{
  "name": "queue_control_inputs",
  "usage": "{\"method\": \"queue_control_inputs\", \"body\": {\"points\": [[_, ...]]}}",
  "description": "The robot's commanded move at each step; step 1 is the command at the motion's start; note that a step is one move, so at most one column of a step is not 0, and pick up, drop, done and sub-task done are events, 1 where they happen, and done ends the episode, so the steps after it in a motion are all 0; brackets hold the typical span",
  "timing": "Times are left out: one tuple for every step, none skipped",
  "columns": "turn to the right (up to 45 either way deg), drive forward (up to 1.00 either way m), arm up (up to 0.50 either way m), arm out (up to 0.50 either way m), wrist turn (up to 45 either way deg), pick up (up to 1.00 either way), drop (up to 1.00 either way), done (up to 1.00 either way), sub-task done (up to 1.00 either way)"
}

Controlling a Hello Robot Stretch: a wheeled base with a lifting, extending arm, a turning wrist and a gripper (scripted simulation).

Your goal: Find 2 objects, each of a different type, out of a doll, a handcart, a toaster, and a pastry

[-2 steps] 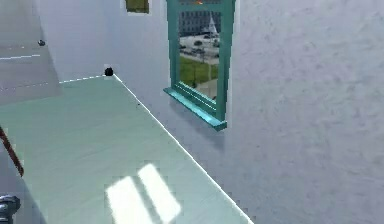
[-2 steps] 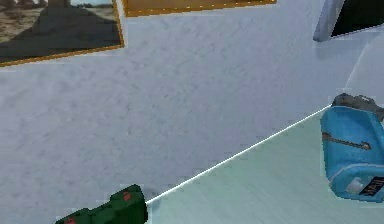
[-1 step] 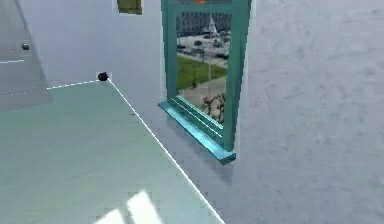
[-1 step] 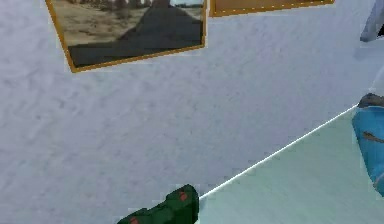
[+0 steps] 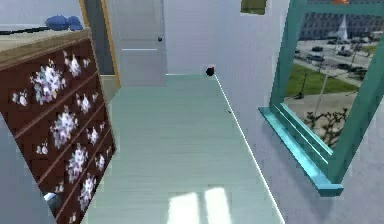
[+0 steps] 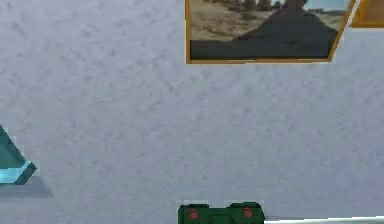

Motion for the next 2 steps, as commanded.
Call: {"method": "queue_control_inputs", "body": {"points": [[0.0,0.60,0.00,0.00,0.0,0.00,0.00,0.00,0.00],[-18.0,0.00,0.00,0.00,0.0,0.00,0.00,0.00,0.00]]}}
